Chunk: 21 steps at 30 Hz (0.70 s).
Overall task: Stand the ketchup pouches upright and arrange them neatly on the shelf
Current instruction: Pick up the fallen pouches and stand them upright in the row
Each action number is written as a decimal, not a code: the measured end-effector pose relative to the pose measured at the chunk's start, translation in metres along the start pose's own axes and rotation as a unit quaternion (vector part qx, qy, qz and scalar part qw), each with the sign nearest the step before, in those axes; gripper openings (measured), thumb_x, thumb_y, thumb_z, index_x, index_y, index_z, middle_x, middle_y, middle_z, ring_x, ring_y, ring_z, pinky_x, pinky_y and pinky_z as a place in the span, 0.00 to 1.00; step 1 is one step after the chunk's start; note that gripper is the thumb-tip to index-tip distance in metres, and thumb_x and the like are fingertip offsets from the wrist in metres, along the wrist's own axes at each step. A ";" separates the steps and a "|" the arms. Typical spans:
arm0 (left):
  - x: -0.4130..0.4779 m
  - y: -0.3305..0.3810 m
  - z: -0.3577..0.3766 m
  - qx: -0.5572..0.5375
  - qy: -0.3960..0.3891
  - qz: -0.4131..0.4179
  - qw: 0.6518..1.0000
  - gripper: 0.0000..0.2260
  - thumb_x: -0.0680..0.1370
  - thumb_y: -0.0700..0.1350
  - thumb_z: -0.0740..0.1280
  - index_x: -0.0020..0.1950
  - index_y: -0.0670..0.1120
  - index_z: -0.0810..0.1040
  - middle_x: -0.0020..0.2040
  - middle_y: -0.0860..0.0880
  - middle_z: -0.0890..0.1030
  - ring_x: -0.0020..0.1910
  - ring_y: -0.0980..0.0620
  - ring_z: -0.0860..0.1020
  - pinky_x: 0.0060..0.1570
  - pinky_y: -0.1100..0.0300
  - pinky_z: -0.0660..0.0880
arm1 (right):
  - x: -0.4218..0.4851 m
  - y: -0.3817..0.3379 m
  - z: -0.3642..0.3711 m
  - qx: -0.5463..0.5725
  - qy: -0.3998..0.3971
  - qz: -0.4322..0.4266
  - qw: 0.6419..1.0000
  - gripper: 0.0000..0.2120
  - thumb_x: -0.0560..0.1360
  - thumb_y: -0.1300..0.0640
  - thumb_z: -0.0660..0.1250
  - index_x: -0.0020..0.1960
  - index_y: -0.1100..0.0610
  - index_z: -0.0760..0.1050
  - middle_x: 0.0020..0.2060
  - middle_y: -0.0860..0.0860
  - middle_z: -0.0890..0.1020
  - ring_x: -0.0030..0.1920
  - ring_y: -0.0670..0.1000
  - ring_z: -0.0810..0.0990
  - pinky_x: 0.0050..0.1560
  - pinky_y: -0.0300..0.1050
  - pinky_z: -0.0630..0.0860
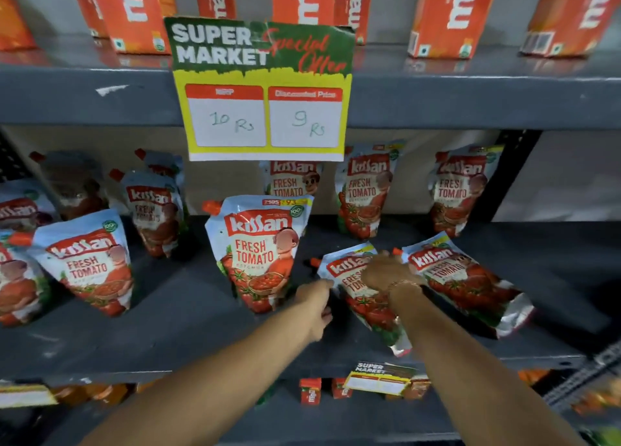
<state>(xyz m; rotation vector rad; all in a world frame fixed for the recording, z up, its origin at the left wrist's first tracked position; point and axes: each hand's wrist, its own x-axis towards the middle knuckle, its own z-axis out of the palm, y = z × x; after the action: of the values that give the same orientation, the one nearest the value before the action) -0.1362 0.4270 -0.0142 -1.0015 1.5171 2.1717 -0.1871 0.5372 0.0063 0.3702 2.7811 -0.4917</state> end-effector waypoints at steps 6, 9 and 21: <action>0.012 0.007 0.025 0.018 -0.014 -0.035 0.999 0.13 0.77 0.39 0.64 0.61 0.42 0.73 0.53 0.41 0.77 0.52 0.43 0.77 0.55 0.51 0.72 | 0.003 0.024 -0.025 -0.001 -0.065 -0.058 0.996 0.22 0.76 0.45 0.58 0.64 0.57 0.71 0.63 0.55 0.77 0.61 0.56 0.76 0.60 0.46 0.70; 0.015 0.003 0.034 0.014 0.025 -0.015 0.999 0.20 0.75 0.38 0.67 0.67 0.39 0.71 0.63 0.39 0.76 0.62 0.40 0.76 0.54 0.49 0.73 | 0.010 0.032 -0.022 0.022 -0.079 -0.060 0.995 0.21 0.77 0.48 0.58 0.65 0.59 0.70 0.64 0.56 0.76 0.62 0.56 0.76 0.57 0.44 0.71; -0.003 0.031 0.057 0.000 0.122 0.309 0.943 0.04 0.73 0.34 0.69 0.42 0.42 0.79 0.49 0.42 0.82 0.44 0.49 0.78 0.32 0.66 0.74 | 0.007 0.046 -0.030 0.302 0.140 -0.210 0.919 0.23 0.76 0.55 0.64 0.68 0.61 0.65 0.61 0.60 0.73 0.61 0.59 0.74 0.60 0.50 0.71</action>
<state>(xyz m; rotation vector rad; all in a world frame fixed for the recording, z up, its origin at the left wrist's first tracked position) -0.1737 0.4670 0.0201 -0.9031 2.1858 2.5111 -0.1868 0.5920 0.0177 -0.0537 2.9200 -1.5222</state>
